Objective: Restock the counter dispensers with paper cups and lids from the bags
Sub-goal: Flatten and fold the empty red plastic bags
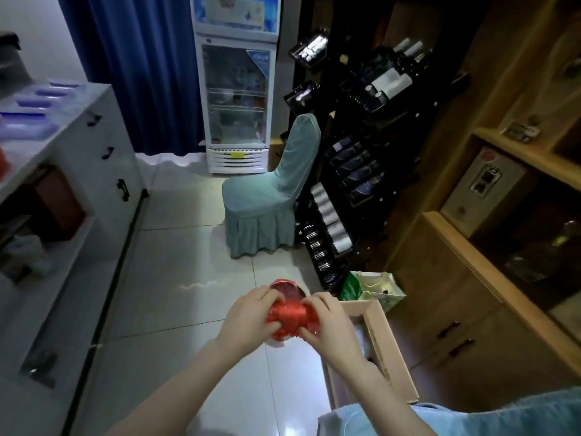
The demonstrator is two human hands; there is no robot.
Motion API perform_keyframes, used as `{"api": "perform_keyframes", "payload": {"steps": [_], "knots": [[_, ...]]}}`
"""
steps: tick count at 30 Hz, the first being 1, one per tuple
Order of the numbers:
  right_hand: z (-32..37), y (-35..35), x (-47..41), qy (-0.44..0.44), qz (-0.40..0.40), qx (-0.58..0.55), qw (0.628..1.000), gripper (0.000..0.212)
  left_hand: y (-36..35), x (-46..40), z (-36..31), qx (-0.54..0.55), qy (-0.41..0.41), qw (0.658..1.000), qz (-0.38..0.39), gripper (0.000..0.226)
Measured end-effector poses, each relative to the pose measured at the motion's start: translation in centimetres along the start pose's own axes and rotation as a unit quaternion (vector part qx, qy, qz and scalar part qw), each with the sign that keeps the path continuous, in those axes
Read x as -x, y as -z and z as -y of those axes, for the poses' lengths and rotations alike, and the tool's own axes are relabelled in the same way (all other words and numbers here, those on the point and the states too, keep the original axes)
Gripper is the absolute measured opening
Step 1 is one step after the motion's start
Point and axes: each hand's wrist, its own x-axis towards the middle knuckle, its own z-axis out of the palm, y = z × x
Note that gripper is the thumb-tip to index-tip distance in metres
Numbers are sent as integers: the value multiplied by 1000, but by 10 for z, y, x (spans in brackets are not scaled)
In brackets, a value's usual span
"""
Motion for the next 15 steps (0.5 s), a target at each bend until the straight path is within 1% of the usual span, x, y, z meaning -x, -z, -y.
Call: {"api": "perform_keyframes", "payload": {"steps": [4,8,12,15], "knots": [[-42,-14,-50,-27,11,16,999,56,-22,-66,27,18,-5,999,34,42],[-87,-36,-109,-35,34,36,998,45,-59,-132,62,57,10,996,73,43],[-140,-66,-174,-71,61,52,994,42,-95,-189,102,107,64,988,90,55],[-183,-98,-221,-120,84,20,989,43,-126,-231,139,106,101,984,101,48]]}}
